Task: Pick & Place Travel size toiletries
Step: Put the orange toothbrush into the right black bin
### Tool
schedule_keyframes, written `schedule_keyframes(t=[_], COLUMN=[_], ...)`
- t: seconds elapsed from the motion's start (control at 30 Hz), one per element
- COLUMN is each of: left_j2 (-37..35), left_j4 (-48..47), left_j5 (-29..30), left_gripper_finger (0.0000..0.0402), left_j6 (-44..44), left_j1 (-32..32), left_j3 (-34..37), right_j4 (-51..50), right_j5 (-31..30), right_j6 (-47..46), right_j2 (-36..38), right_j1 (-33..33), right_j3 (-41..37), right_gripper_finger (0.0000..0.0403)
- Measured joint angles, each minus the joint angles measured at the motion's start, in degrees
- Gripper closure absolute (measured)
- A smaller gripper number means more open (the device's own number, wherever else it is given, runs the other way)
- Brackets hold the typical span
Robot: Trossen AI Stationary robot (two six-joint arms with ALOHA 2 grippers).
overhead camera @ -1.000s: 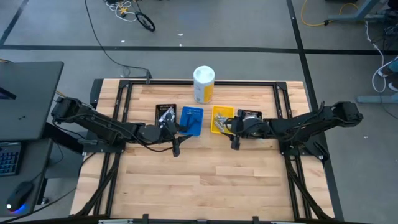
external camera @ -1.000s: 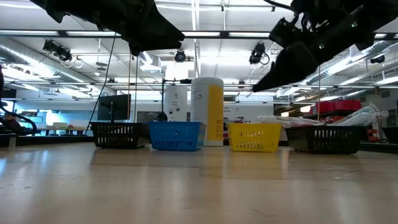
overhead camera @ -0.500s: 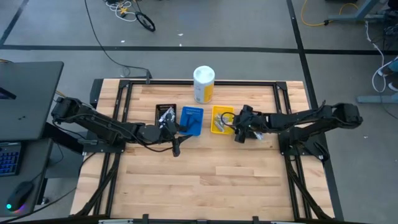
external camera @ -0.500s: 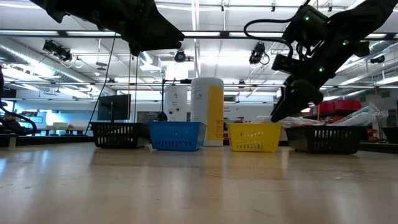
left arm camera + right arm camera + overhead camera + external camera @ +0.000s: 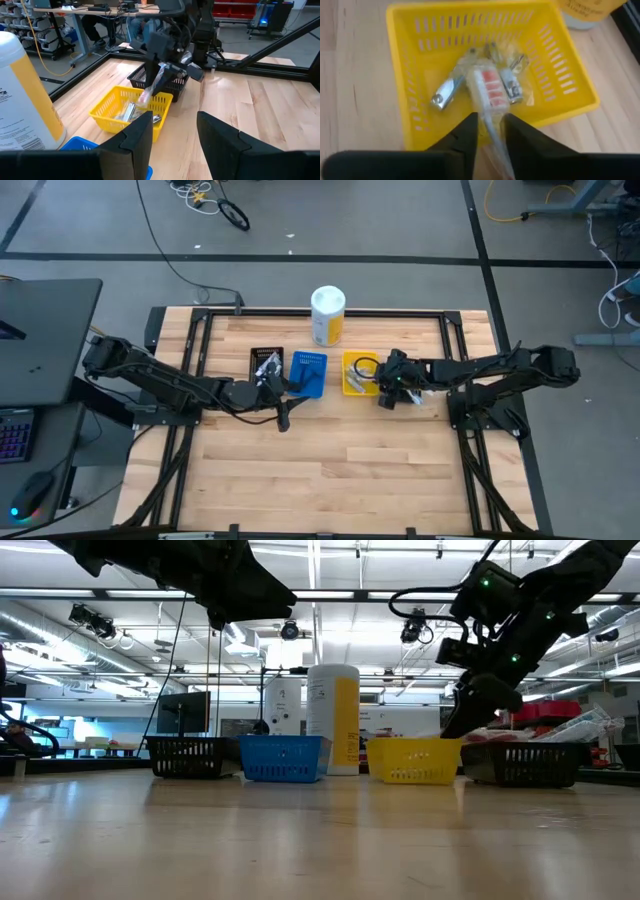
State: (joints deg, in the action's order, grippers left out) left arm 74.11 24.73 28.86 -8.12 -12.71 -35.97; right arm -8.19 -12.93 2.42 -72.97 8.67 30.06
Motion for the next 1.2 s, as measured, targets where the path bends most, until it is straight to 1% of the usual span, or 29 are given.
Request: schedule_keyframes(t=[0.2, 0.3, 0.4, 0.5, 0.6, 0.7, 0.77, 0.83, 0.9, 0.97, 1.1, 1.2], left_j2=[0.00, 0.00, 0.00, 0.00, 0.00, 0.00, 0.00, 0.00, 0.00, 0.00, 0.00, 0.00], left_j4=[0.00, -0.02, -0.01, -0.01, 0.00, 0.00, 0.00, 0.00, 0.00, -0.01, 0.00, -0.01], left_j5=[0.00, 0.00, 0.01, 0.01, 0.00, 0.02, 0.00, 0.02, 0.00, 0.00, 0.00, 0.00], left_gripper_finger=[0.0239, 0.0239, 0.0239, 0.0239, 0.0239, 0.0239, 0.0239, 0.0239, 0.0239, 0.0239, 0.0239, 0.0239], left_j6=[0.00, 0.00, -0.01, 0.00, 0.00, 0.00, 0.00, 0.00, -0.02, 0.00, -0.02, 0.00], left_j1=[0.00, 0.00, 0.00, 0.00, 0.00, 0.00, 0.00, 0.00, 0.00, 0.00, 0.00, 0.00], left_j3=[0.00, 0.00, 0.00, -0.01, -0.01, -0.01, -0.02, 0.00, 0.00, 0.00, -0.02, 0.00], right_j4=[0.63, 0.17, -1.99, -10.24, -23.60, -38.53, -44.69, -48.54, -49.21, -48.68, -44.72, -42.41], right_j5=[-0.61, -0.75, -1.03, -2.50, -4.57, -5.67, -3.37, -0.10, 1.13, 1.15, 1.15, 1.11], right_j6=[0.00, -2.09, -4.68, -9.20, -16.43, -27.21, -35.23, -41.47, -44.38, -44.79, -42.50, -40.79], right_j2=[0.00, 0.20, 1.53, 2.88, 3.92, 3.96, 4.06, 4.00, 3.74, 3.56, 3.56, 3.56], right_j1=[-0.01, -0.39, -0.85, -1.27, -1.33, -1.36, -1.30, -1.24, -1.25, -1.23, -0.36, 0.95], right_j3=[0.01, 1.41, 4.96, 9.39, 14.91, 19.49, 21.10, 20.97, 19.79, 17.87, 14.69, 13.23], right_gripper_finger=[0.0359, 0.0372, 0.0374, 0.0374, 0.0374, 0.0375, 0.0375, 0.0375, 0.0375, 0.0375, 0.0369, 0.0355])
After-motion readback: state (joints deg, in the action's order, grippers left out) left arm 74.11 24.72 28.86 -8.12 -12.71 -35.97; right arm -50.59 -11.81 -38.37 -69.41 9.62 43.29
